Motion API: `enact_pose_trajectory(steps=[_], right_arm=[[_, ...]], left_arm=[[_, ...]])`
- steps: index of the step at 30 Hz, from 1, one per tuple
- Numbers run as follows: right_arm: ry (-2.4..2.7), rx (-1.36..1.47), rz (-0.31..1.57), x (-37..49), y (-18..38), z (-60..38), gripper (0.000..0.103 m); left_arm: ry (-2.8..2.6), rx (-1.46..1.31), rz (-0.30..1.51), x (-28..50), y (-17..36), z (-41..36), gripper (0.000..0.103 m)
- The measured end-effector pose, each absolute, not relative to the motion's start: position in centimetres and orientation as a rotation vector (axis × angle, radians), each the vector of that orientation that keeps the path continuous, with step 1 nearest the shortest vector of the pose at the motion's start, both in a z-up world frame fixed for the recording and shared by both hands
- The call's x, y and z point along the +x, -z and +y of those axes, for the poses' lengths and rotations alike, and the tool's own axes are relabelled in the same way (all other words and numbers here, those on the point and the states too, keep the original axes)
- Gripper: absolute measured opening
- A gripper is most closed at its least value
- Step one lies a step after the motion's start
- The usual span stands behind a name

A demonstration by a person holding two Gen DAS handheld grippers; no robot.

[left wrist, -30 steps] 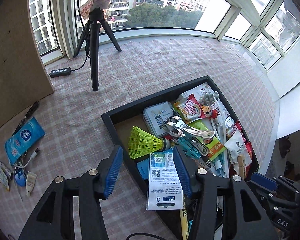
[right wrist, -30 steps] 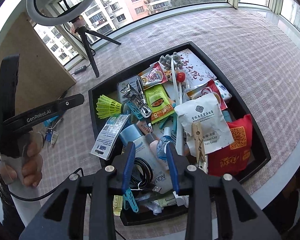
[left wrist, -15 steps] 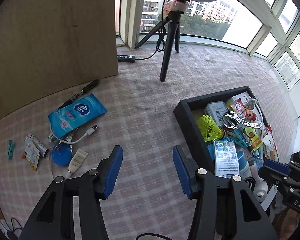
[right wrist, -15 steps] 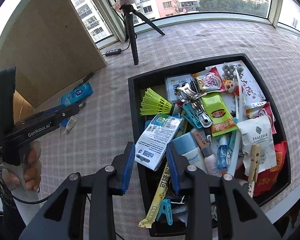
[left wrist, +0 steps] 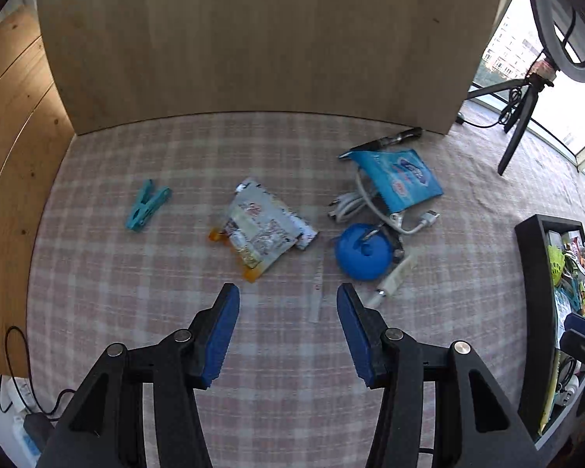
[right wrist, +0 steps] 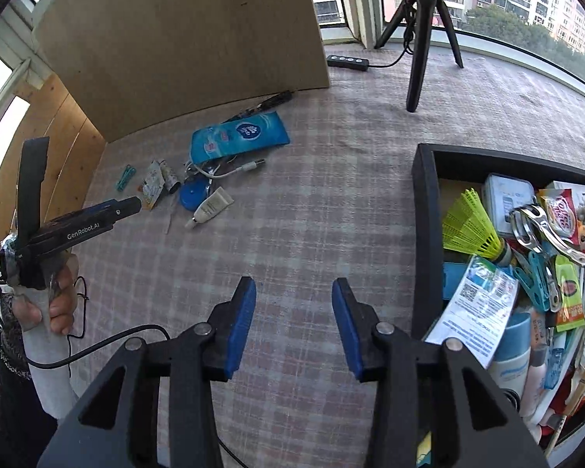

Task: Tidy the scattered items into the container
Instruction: 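Grasp the second teal clothespin with the left gripper while the right grasps the patterned lighter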

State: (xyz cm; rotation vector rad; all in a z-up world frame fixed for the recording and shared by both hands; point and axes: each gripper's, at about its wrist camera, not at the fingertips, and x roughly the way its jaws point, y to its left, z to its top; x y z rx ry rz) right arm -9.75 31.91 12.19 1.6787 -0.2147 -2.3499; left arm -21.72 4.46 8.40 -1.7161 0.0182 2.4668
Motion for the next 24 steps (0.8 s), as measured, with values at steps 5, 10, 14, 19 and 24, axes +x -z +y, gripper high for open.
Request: enact_pose_trajectory(steps=[5, 10, 14, 19, 24], right_arm=[[2.291, 1.624, -0.087, -11.9, -12.3, 26.7, 0.040], [2.193, 1.544, 0.024, -14.6, -12.4, 20.7, 0.047], [2.193, 1.473, 0.148, -17.2, -12.0, 16.3, 0.048], [2.129, 1.519, 0.199, -22.8, -10.3, 12.4, 0.045], [2.037, 1.566, 0.305, -26.4, -7.8, 9.1, 0.043]], left_arm=[[-2.542, -1.751, -0.004, -22.6, -7.8, -0.8, 0.050], [-2.561, -1.775, 0.005, -24.1, -6.7, -4.5, 0.049], [-2.570, -1.785, 0.066, -25.6, -5.6, -6.0, 0.049], [-2.597, -1.764, 0.119, -27.5, -5.0, -7.2, 0.049], [-2.575, -1.761, 0.104, -29.1, -4.4, -7.8, 0.049]])
